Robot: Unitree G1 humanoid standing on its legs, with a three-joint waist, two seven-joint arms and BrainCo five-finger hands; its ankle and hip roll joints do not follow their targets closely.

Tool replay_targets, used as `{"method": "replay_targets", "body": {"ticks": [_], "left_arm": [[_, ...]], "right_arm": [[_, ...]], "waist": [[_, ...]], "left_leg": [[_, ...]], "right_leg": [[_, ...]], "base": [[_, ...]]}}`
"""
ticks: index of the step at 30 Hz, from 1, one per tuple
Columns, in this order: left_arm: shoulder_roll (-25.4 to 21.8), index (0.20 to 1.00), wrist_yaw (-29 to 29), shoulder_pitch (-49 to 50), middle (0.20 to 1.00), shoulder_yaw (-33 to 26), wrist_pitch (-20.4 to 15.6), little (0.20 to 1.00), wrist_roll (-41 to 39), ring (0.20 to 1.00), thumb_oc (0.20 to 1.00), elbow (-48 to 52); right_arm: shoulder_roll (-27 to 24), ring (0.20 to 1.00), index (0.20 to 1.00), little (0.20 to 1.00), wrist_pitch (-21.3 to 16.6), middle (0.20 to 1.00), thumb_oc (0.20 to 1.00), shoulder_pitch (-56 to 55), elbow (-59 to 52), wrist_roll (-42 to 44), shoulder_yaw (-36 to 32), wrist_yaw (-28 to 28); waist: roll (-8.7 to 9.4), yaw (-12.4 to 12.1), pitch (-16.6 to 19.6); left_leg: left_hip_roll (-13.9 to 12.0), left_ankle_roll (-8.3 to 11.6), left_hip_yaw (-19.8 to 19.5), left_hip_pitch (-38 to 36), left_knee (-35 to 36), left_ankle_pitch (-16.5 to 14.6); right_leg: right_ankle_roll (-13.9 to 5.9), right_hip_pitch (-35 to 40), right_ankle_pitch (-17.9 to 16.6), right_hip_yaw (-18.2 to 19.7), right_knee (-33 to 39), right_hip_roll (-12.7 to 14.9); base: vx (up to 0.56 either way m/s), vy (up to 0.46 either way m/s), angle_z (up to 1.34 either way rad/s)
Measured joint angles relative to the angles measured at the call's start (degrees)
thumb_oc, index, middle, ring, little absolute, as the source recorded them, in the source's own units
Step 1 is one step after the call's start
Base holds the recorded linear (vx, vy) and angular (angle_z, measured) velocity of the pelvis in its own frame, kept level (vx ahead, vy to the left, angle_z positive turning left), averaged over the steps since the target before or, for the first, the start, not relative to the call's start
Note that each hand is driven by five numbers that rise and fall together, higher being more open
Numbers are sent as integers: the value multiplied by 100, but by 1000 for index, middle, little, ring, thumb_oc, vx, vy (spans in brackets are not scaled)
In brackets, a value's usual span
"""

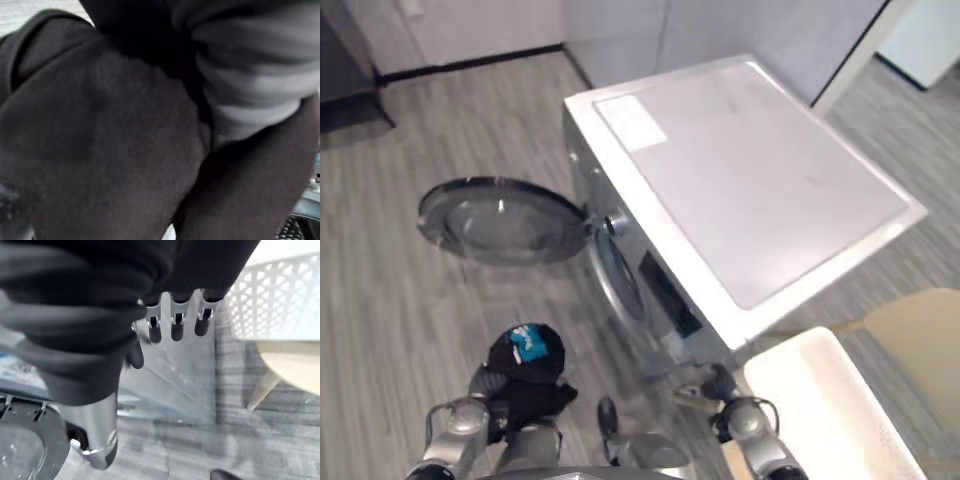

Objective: Grab the laundry basket,head to the washer,open it,put in the laundry and shut it.

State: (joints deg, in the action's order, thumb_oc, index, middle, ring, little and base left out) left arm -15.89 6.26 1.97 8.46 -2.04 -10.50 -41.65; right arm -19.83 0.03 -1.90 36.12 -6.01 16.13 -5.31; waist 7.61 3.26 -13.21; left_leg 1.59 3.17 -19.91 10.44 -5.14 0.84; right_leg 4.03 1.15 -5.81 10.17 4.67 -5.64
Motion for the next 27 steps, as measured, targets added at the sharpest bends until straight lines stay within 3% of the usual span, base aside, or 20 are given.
{"method": "replay_targets", "body": {"ticks": [2, 4, 5, 7, 8, 11, 12, 13, 15, 16, 17, 18, 19, 21, 22, 23, 24, 25, 26, 27], "left_arm": [[65, 200, -27, -11, 200, 123, -6, 200, 0, 200, 200, -54], [42, 200, -43, -136, 200, 321, 6, 200, 2, 200, 200, -139], [51, 200, -73, -52, 200, 357, 0, 200, 5, 200, 200, -173], [8, 200, -117, -47, 200, 485, 6, 200, 29, 200, 200, -159], [-7, 200, -153, -103, 200, 523, 6, 200, 51, 200, 200, -151], [-72, 200, -140, -279, 200, 470, -1, 200, 58, 200, 200, -98], [-174, 200, -116, -268, 200, 433, -9, 200, 56, 200, 200, -84], [-238, 200, -112, -283, 200, 374, -6, 200, 52, 200, 200, -93], [-248, 200, -106, -290, 200, 256, -10, 200, 50, 200, 200, -17], [-276, 200, -81, -183, 200, 145, -22, 200, 31, 200, 200, 96], [-266, 200, -15, 73, 200, 3, -28, 200, 2, 200, 200, 228], [-247, 200, -6, 85, 200, 2, -34, 200, 0, 200, 200, 229], [-181, 200, 7, 113, 200, -5, -36, 200, 0, 200, 200, 185], [-179, 200, 23, 190, 200, 5, -25, 200, -11, 200, 200, 180], [-188, 200, 26, 172, 200, 23, -23, 200, -47, 200, 200, 179], [-165, 200, 46, 157, 200, 9, -10, 200, -61, 200, 200, 189], [-74, 200, 113, 107, 200, 191, -24, 200, -61, 200, 200, 194], [-12, 200, 99, 20, 200, 238, -32, 200, -61, 200, 200, 140], [-48, 200, 187, -293, 200, 79, -68, 200, -65, 200, 200, -219], [-47, 200, 205, -310, 200, 80, -69, 200, -65, 200, 200, -213]], "right_arm": [[-168, 1000, 1000, 1000, 8, 1000, 1000, 53, 220, -2, -103, -31], [-134, 1000, 1000, 1000, 44, 1000, 1000, 77, 391, 0, -206, -71], [-127, 1000, 1000, 1000, 34, 1000, 1000, 77, 395, 0, -283, -75], [-129, 1000, 1000, 1000, 31, 1000, 1000, 84, 385, 44, -307, -90], [-126, 1000, 1000, 1000, 12, 1000, 1000, 104, 362, 49, -320, -82], [148, 1000, 1000, 1000, 21, 1000, 1000, 110, 427, 50, -175, -60], [311, 1000, 1000, 1000, 20, 1000, 1000, 242, 443, 50, -174, -57], [390, 1000, 1000, 1000, 5, 1000, 1000, 342, 438, 51, -160, -30], [500, 1000, 1000, 1000, 5, 1000, 1000, 416, 526, 51, -163, -46], [607, 1000, 1000, 1000, 1, 1000, 1000, 469, 581, 48, -160, -47], [759, 1000, 1000, 1000, -20, 1000, 1000, 570, 707, 50, -165, -53], [673, 1000, 1000, 1000, -55, 1000, 1000, 430, 668, 48, -224, -88], [546, 1000, 1000, 1000, -40, 1000, 1000, 344, 683, 51, -234, -86], [429, 1000, 1000, 1000, -46, 1000, 1000, 134, 717, 55, -232, -105], [372, 1000, 1000, 1000, -29, 1000, 1000, -11, 769, 127, -234, -147], [385, 1000, 1000, 1000, -11, 1000, 1000, -14, 783, 222, -218, -205], [247, 1000, 1000, 1000, -54, 1000, 1000, 357, 1046, 233, -14, -202], [180, 1000, 1000, 1000, -39, 1000, 1000, 491, 1137, 233, 12, -203], [83, 1000, 1000, 1000, -46, 1000, 1000, 817, 1438, 258, -2, -209], [88, 1000, 1000, 1000, -49, 1000, 1000, 819, 1430, 299, -30, -217]], "waist": [[-308, 81, 19], [-369, 118, 0], [-449, 101, 12], [-512, 139, 20], [-582, 206, 20], [-475, 232, 4], [-429, 92, 6], [-412, -27, -15], [-331, 75, -65], [-324, -74, -85], [-362, -351, -75], [-270, -208, -30], [-334, -184, -34], [-356, -193, 9], [-332, -214, 49], [-152, -234, 66], [-64, -545, 55], [-77, -613, 36], [-284, -621, -207], [-288, -604, -204]], "left_leg": [[-207, 86, 87, -245, 279, 197], [-169, -53, 407, -486, 631, 389], [-159, -87, 561, -558, 705, 441], [27, -236, 1005, -730, 727, 380], [148, -323, 1207, -753, 725, 355], [269, -463, 1839, -752, 675, 286], [225, -472, 2238, -773, 737, 278], [219, -524, 2477, -794, 741, 230], [174, -562, 2868, -827, 692, 197], [52, -624, 3285, -891, 705, 179], [-146, -585, 3692, -1004, 681, 60], [-120, -491, 3661, -975, 588, -84], [-268, -304, 3714, -968, 569, -111], [-589, 23, 3700, -835, 82, -282], [-845, 170, 3615, -611, -503, -338], [-1011, 54, 2909, 109, -1987, -340], [-126, 198, 1233, 241, -1920, -635], [51, 187, 1139, 351, -1752, -628], [89, -77, 1476, -339, -94, 218], [63, -75, 1497, -338, -48, 207]], "right_leg": [[-72, 39, 79, 64, -4, -102], [-291, -152, 218, 185, -371, 4], [-452, -213, 542, 26, -693, 73], [-471, -452, 765, -18, -1156, 277], [-587, -565, 895, 11, -1316, 424], [-755, -933, 974, 118, -1664, 652], [-821, -1133, 944, 70, -1837, 691], [-817, -1356, 953, -156, -1937, 764], [-822, -1426, 950, -977, -1945, 1101], [-740, -1477, 1001, -1891, -2170, 1311], [-557, -1568, 1127, -3277, -2808, 1633], [-657, -1234, 1170, -3376, -2686, 1734], [-586, -1119, 1450, -3144, -2436, 1405], [-395, -1053, 1563, -2547, -2188, 854], [-232, -976, 1654, -2520, -2076, 646], [9, -789, 1447, -2311, -1778, 438], [161, -714, 1062, -1611, -1454, 308], [70, -605, 920, -1711, -1176, 291], [29, -282, 1162, -1884, -1130, 231], [29, -259, 1162, -1870, -1118, 227]], "base": [[73, 340, -32], [35, 277, -41], [18, 298, -87], [-10, 248, -104], [-46, 225, -86], [-98, 186, -109], [-62, 75, -165], [-97, 121, -153], [-90, 91, -106], [-4, -4, -203], [52, -138, -181], [75, -189, -155], [103, -295, -43], [81, -228, -44], [99, -137, -62], [103, -113, -144], [114, -90, -186], [33, -43, -135], [176, -72, -35], [158, -70, 5]]}}
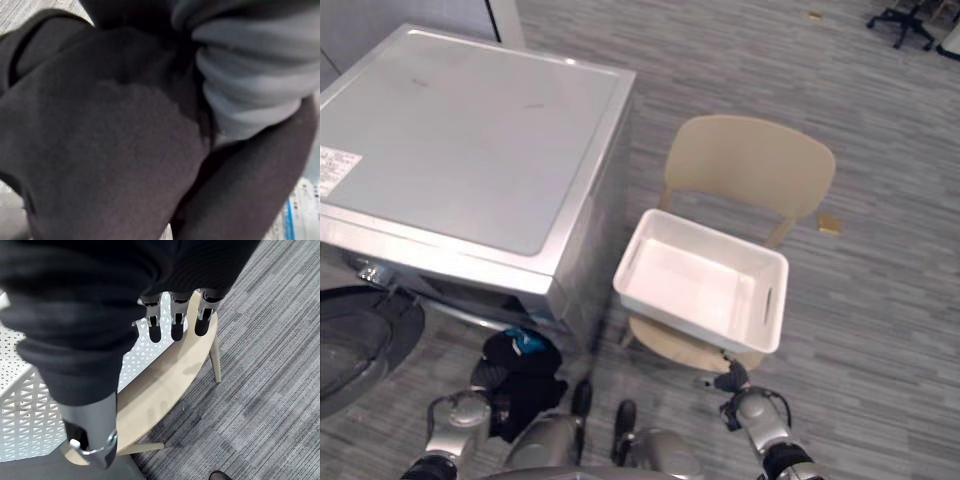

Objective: Grab the laundry basket,head to the washer,open it,put in the laundry and shut it.

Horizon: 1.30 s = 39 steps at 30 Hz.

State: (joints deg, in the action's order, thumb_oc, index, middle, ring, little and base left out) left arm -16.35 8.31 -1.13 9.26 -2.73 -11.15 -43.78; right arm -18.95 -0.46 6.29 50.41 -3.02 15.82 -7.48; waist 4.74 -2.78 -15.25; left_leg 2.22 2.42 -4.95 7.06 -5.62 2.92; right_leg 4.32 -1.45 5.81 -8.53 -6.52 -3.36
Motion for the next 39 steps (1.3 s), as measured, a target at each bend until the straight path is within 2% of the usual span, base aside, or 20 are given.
{"method": "replay_targets", "body": {"ticks": [4, 7, 10, 11, 13, 16, 17, 20, 22, 23, 24, 26, 28, 29, 30, 32, 33, 35, 37, 39], "left_arm": [[7, 200, 97, 219, 200, -161, -8, 200, -1, 200, 200, 1], [18, 200, 101, 259, 200, -179, -10, 200, -1, 200, 200, -9], [26, 200, 101, 133, 200, -123, -9, 200, -2, 200, 200, -9], [-7, 200, 101, 67, 200, -126, -13, 200, -2, 200, 200, -22], [-28, 200, 109, 35, 200, -158, -10, 200, -2, 200, 200, -144], [18, 200, 119, 72, 200, -171, -8, 200, -4, 200, 200, -235], [20, 200, 147, 77, 200, -185, -7, 200, -4, 200, 200, -247], [58, 200, 183, 91, 200, -171, -6, 200, -7, 200, 200, -254], [101, 200, 186, 102, 200, -128, -6, 200, -6, 200, 200, -265], [215, 200, 189, 119, 200, -19, -16, 200, -4, 200, 200, -322], [238, 200, 189, -19, 200, 58, -10, 200, -3, 200, 200, -509], [136, 200, 206, -125, 200, 61, -35, 200, -4, 200, 200, -431], [-35, 200, 215, -231, 200, 131, -52, 200, -4, 200, 200, -391], [-83, 200, 220, -242, 200, 151, -64, 200, -3, 200, 200, -379], [-131, 200, 220, -337, 200, 153, -62, 200, -3, 200, 200, -363], [-283, 200, 229, -241, 200, 78, -76, 200, -3, 200, 200, -101], [-275, 200, 263, -81, 200, -37, -79, 200, -4, 200, 200, -9], [-204, 200, 310, 22, 200, -60, -91, 200, -5, 200, 200, 14], [-61, 200, 300, 69, 200, 3, -86, 200, -4, 200, 200, 34], [61, 200, 299, 113, 200, 112, -91, 200, -191, 200, 200, 162]], "right_arm": [[202, 1000, 1000, 1000, -94, 1000, 1000, -193, -25, 369, -598, -218], [179, 1000, 1000, 1000, -81, 1000, 1000, -369, 27, 379, -671, -261], [154, 1000, 1000, 1000, -35, 1000, 1000, -447, 48, 393, -652, -319], [173, 1000, 1000, 1000, -21, 1000, 1000, -435, 63, 412, -619, -354], [216, 1000, 1000, 1000, 8, 1000, 1000, -438, 64, 412, -628, -368], [179, 1000, 1000, 1000, 22, 1000, 1000, -439, 60, 410, -638, -376], [190, 1000, 1000, 1000, 26, 1000, 1000, -385, 41, 409, -624, -379], [193, 1000, 1000, 1000, 26, 1000, 1000, -378, -52, 401, -654, -381], [164, 1000, 1000, 1000, 23, 1000, 1000, -423, -62, 351, -653, -383], [50, 1000, 1000, 1000, 23, 1000, 1000, -468, -50, 316, -661, -379], [147, 1000, 1000, 1000, 45, 1000, 1000, -556, 8, 310, -639, -367], [396, 1000, 1000, 1000, 48, 1000, 1000, -552, 3, 309, -621, -375], [565, 1000, 1000, 1000, 64, 1000, 1000, -359, -64, 305, -395, -347], [602, 1000, 1000, 1000, 46, 1000, 1000, -287, -103, 304, -339, -324], [618, 1000, 1000, 1000, 48, 1000, 1000, -258, -147, 305, -329, -281], [591, 1000, 1000, 1000, 45, 1000, 1000, -230, -215, 305, -227, -242], [618, 1000, 1000, 1000, 47, 1000, 1000, -204, -228, 305, -180, -248], [591, 1000, 1000, 1000, 18, 1000, 1000, -202, -215, 305, -179, -243], [514, 1000, 1000, 1000, 19, 1000, 1000, -194, -216, 306, -185, -251], [474, 1000, 1000, 1000, 42, 1000, 1000, -207, -71, 305, -137, -260]], "waist": [[-94, 140, 182], [-172, 155, 268], [-231, 261, 285], [-136, 270, 298], [32, 278, 331], [43, 310, 337], [37, 304, 342], [3, 326, 356], [-51, 360, 436], [-312, 431, 550], [-206, 484, 632], [37, 429, 628], [58, 378, 600], [-6, 369, 537], [-90, 380, 485], [-110, 373, 430], [-111, 303, 411], [-39, 190, 445], [-229, 236, 355], [-285, 167, 304]], "left_leg": [[-123, -142, 442, -417, 568, -15], [-77, -204, 375, -396, 544, 61], [-12, -116, 285, -216, 407, 163], [-90, -56, 586, -117, 235, -8], [-428, 37, 984, -26, 50, -118], [-1106, 96, 926, -30, 81, -87], [-1406, 266, 898, 4, 184, 17], [-1715, 446, 690, -12, 420, 214], [-1597, 456, 526, -35, 484, 225], [-1447, 244, 488, -38, 426, 495], [-1077, 366, 613, -74, 591, 318], [-602, 180, 804, 29, 567, 305], [-349, -104, 959, 166, 543, 210], [-362, -121, 899, 169, 558, 232], [-351, -122, 903, 168, 572, 165], [-330, -367, 941, 67, 763, 272], [-344, -313, 1040, -19, 856, 386], [-296, -185, 1061, -5, 805, 298], [-391, -145, 918, 81, 719, 306], [-470, 115, 747, 444, 557, 534]], "right_leg": [[-106, 470, -79, -70, 527, -16], [-69, 505, -114, -211, 509, 17], [-50, 479, -123, -448, 392, 109], [56, 512, -140, -557, 449, 243], [58, 585, -139, -692, 528, 416], [25, 700, -153, -798, 531, 543], [-60, 709, -188, -809, 527, 555], [-234, 785, -211, -805, 533, 624], [-460, 828, -209, -829, 570, 764], [-719, 846, -152, -802, 549, 793], [-922, 571, -24, -668, 200, 1241], [-1046, 177, 16, -405, -173, 1746], [-1099, -117, -91, -223, -455, 1979], [-1135, -308, -25, 16, -669, 1995], [-1129, -345, 70, 153, -684, 1880], [-1028, -646, 525, 603, -1653, 1078], [-804, -748, 838, 474, -2024, 778], [-356, -576, 1043, 413, -1481, 558], [-423, -395, 940, 479, -1143, 316], [-172, -613, 783, 510, -1120, 114]], "base": [[123, -70, 4], [44, -25, 27], [23, 121, 80], [43, 104, 51], [57, 182, 48], [89, 287, 25], [114, 314, 13], [132, 368, 5], [72, 398, 8], [-48, 538, 25], [-81, 377, 15], [-115, 262, -8], [-89, 255, -23], [-33, 142, -11], [-46, 197, 9], [-69, 72, 20], [-46, -39, -6], [-30, -82, -15], [-178, -106, 27], [-191, -46, 48]]}}
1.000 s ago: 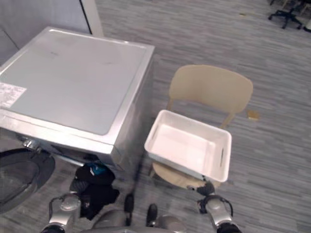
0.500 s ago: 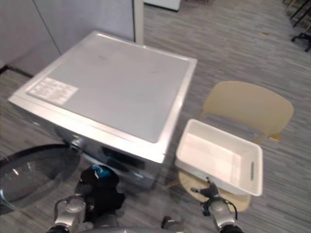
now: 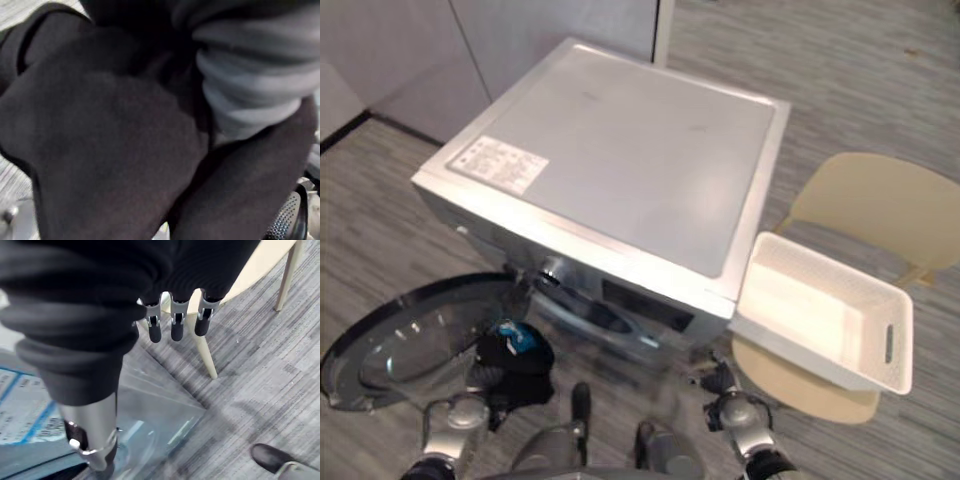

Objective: Grab the laundry basket,head to the washer,open it,put in the laundry and shut it.

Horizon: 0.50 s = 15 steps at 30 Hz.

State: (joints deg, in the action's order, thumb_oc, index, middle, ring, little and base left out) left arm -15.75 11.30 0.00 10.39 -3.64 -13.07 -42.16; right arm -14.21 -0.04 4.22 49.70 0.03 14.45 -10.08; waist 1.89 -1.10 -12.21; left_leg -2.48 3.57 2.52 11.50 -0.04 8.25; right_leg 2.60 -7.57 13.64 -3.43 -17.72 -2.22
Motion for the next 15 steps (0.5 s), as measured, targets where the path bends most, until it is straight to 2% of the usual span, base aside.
{"method": "replay_targets", "body": {"ticks": [2, 3, 4, 5, 6, 7, 8, 9, 10, 11, 12, 13, 15], "left_arm": [[-7, 200, -39, -118, 200, 260, 13, 200, -24, 200, 200, 81], [11, 200, -65, -122, 200, 284, 22, 200, -20, 200, 200, 79], [18, 200, -83, -65, 200, 292, 34, 200, -20, 200, 200, 81], [23, 200, -107, 4, 200, 324, 44, 200, -18, 200, 200, 73], [22, 200, -114, -46, 200, 310, 46, 200, -18, 200, 200, 97], [18, 200, -111, -46, 200, 289, 47, 200, -20, 200, 200, 122], [-6, 200, -117, -60, 200, 297, 57, 200, -19, 200, 200, 270], [-125, 200, -118, -195, 200, 458, 41, 200, -15, 200, 200, 693], [-270, 200, -153, -581, 200, 606, -23, 200, -10, 200, 200, 905], [-318, 200, -79, -1454, 200, 538, -20, 200, -11, 200, 200, 836], [-330, 200, -55, -1818, 200, 551, -21, 200, -14, 200, 200, 848], [-510, 200, 107, -2076, 200, 592, -28, 200, -14, 200, 200, 1118], [-836, 200, 446, -2744, 200, 365, -111, 200, -18, 200, 200, 1272]], "right_arm": [[-102, 1000, 1000, 1000, 29, 1000, 1000, 20, 99, -2, 14, -12], [-124, 1000, 1000, 1000, 50, 1000, 1000, 39, 146, -12, 12, -11], [-126, 1000, 1000, 1000, 55, 1000, 1000, 61, 216, -18, 11, -14], [-147, 1000, 1000, 1000, 54, 1000, 1000, 74, 266, -29, 14, -46], [-166, 1000, 1000, 1000, 50, 1000, 1000, 137, 261, -221, -1, -128], [-154, 1000, 1000, 1000, 49, 1000, 1000, 198, 254, -225, 7, -127], [-151, 1000, 1000, 1000, 39, 1000, 1000, 261, 286, -225, 18, -133], [-211, 1000, 1000, 1000, 22, 1000, 1000, 506, 317, -221, 16, -181], [-346, 1000, 1000, 1000, 25, 1000, 1000, 981, 311, -221, -17, -221], [-327, 1000, 1000, 1000, 23, 1000, 1000, 1693, 347, -217, 193, -302], [-288, 1000, 1000, 1000, 24, 1000, 1000, 1879, 338, -208, 206, -313], [-205, 1000, 1000, 1000, -28, 1000, 1000, 1892, 73, -164, 346, -373], [-139, 1000, 1000, 1000, -121, 1000, 1000, 1876, -344, 80, 342, -458]], "waist": [[-88, -36, -50], [-85, -84, -60], [-91, -102, -57], [-43, -46, -82], [17, -18, -94], [-5, -11, -94], [14, -19, -132], [-28, 52, -211], [-171, 70, -507], [-126, 90, -1162], [-119, 123, -1464], [11, 110, -1609], [152, 169, -1957]], "left_leg": [[-13, 38, -298, 307, -31, 255], [2, 40, -326, 330, 3, 310], [0, -21, -286, 308, -35, 196], [41, -152, -126, 211, -234, -114], [143, -147, 21, -52, -520, -398], [125, -151, -56, -178, -430, -384], [170, -147, -104, -49, -491, -419], [222, -171, -258, 488, -849, -539], [196, -243, -250, 988, -1073, -524], [399, -326, -130, 1763, -1927, -620], [443, -382, -77, 1918, -2259, -794], [396, -380, 169, 2536, -3118, -1220], [34, -467, 474, 3819, -4659, -1786]], "right_leg": [[90, -238, -67, -277, -134, -11], [205, -280, -84, -419, -214, 28], [222, -282, -89, -551, -272, 79], [270, -204, -60, -606, -279, 160], [249, -113, -76, -668, -177, 319], [241, -136, -81, -722, -232, 304], [196, -264, -108, -722, -386, 317], [151, -730, -128, -713, -734, 384], [98, -1392, -85, -647, -1210, 406], [-98, -2265, 43, -432, -2207, 681], [-78, -2452, 149, -351, -2528, 762], [-74, -3072, 440, -124, -3129, 808], [2, -4240, 725, 177, -4125, 583]], "base": [[-59, 2, 63], [-72, 14, 49], [-29, 10, 31], [-111, 40, 60], [-281, 134, 65], [-369, 182, 54], [-405, 196, 30], [-334, 187, 24], [-350, 178, 17], [-249, 158, -1], [-209, 52, -29], [-180, 36, -63], [-230, 4, -110]]}}
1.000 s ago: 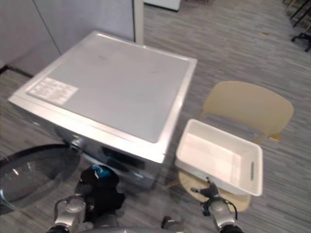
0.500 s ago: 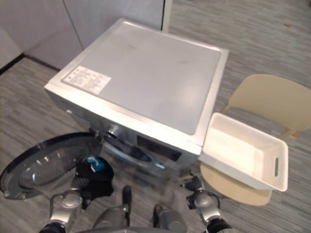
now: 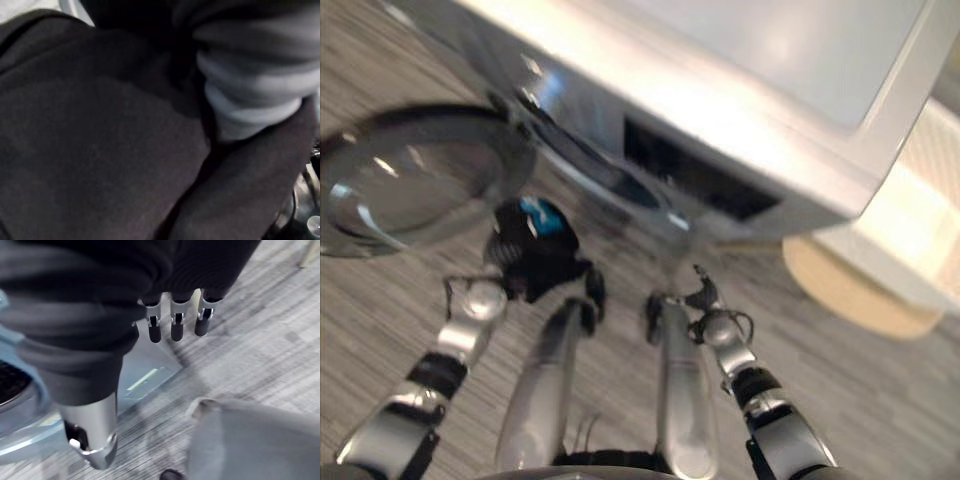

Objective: Grab the laundry basket,head to the washer,open it,put in the laundry and shut it.

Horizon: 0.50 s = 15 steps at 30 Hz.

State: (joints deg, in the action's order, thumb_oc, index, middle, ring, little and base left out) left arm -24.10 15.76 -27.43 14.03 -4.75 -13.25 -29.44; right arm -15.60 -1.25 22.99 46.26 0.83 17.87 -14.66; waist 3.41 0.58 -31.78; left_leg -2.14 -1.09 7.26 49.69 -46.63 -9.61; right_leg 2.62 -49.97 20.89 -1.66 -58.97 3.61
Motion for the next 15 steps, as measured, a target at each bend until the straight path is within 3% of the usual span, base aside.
{"method": "replay_targets", "body": {"ticks": [2, 3, 4, 5, 6, 7, 10, 11, 12, 13, 15], "left_arm": [[-421, 200, 268, -705, 200, -87, -9, 200, 18, 200, 200, 144], [-503, 200, 283, -944, 200, -34, -1, 200, 60, 200, 200, 133], [-542, 200, 385, -1423, 200, 66, 5, 200, 66, 200, 200, 5], [-654, 200, 530, -1682, 200, 177, 23, 200, 66, 200, 200, -199], [-759, 200, 610, -1784, 200, 175, 26, 200, 67, 200, 200, -254], [-813, 200, 766, -2043, 200, 229, 49, 200, 64, 200, 200, -374], [-1070, 200, 1136, -3232, 200, 751, 18, 200, 124, 200, 200, -555], [-1210, 200, 1256, -3585, 200, 977, 22, 200, 147, 200, 200, -584], [-1613, 200, 1417, -4370, 200, 1416, 17, 200, 350, 200, 200, -760], [-1735, 200, 1486, -4626, 200, 1420, 19, 200, 452, 200, 200, -793], [-1757, 200, 1685, -4987, 200, 1656, 20, 200, 571, 200, 200, -824]], "right_arm": [[-237, 1000, 1000, 1000, -101, 1000, 1000, -63, -542, 260, -315, -212], [-318, 1000, 1000, 1000, -89, 1000, 1000, -42, -510, 294, -410, -252], [-444, 1000, 1000, 1000, -82, 1000, 1000, -57, -473, 444, -388, -311], [-448, 1000, 1000, 1000, -147, 1000, 1000, -74, -445, 451, -363, -314], [-400, 1000, 1000, 1000, -151, 1000, 1000, -96, -446, 468, -361, -314], [-336, 1000, 1000, 1000, -217, 1000, 1000, -235, -489, 499, -281, -372], [-325, 1000, 1000, 1000, -369, 1000, 1000, -411, -472, 654, -142, -382], [-325, 1000, 1000, 1000, -414, 1000, 1000, -396, -471, 679, -136, -380], [-378, 1000, 1000, 1000, -558, 1000, 1000, -329, -479, 697, -160, -377], [-375, 1000, 1000, 1000, -597, 1000, 1000, -268, -492, 705, -177, -385], [-382, 1000, 1000, 1000, -618, 1000, 1000, -316, -476, 727, -139, -377]], "waist": [[168, 327, -90], [168, 388, -90], [179, 479, -83], [172, 489, -86], [148, 520, -89], [152, 674, -67], [125, 727, -62], [122, 745, -57], [115, 700, -49], [114, 720, -51], [108, 853, -46]], "left_leg": [[-286, -137, 111, 1502, -1277, -273], [-318, -134, 136, 1838, -1461, -285], [-299, 70, 215, 2227, -1506, -413], [-299, -246, 81, 2391, -1987, -637], [-302, -394, -228, 2244, -2193, -789], [-366, -30, -196, 2263, -2182, -812], [-348, -39, -168, 2465, -1925, -822], [-331, -67, -170, 2540, -1920, -816], [-331, -362, -474, 2543, -2324, -1087], [-402, -49, -495, 2501, -2199, -1033], [-429, -89, -316, 2426, -2185, -1004]], "right_leg": [[31, -1440, 45, 60, -1078, -61], [34, -1788, 46, 88, -1268, -66], [35, -2255, 43, 223, -1260, -46], [35, -2378, 43, 214, -1317, -38], [7, -2410, 24, 124, -1391, -58], [-79, -2457, -19, 122, -1359, -1], [-128, -2650, -52, 215, -1109, -101], [-142, -2725, -61, 207, -963, -89], [-163, -2879, -73, 114, -808, -144], [-234, -2914, -182, 112, -785, -177], [-234, -2882, -341, 254, -785, -168]], "base": [[-93, 19, -65], [-40, 50, -15], [-43, 51, -9], [-3, 79, -22], [-5, 73, -33], [3, 54, -24], [7, 55, 12], [8, 36, -16], [15, 35, -32], [18, 54, -33], [16, 62, 5]]}}
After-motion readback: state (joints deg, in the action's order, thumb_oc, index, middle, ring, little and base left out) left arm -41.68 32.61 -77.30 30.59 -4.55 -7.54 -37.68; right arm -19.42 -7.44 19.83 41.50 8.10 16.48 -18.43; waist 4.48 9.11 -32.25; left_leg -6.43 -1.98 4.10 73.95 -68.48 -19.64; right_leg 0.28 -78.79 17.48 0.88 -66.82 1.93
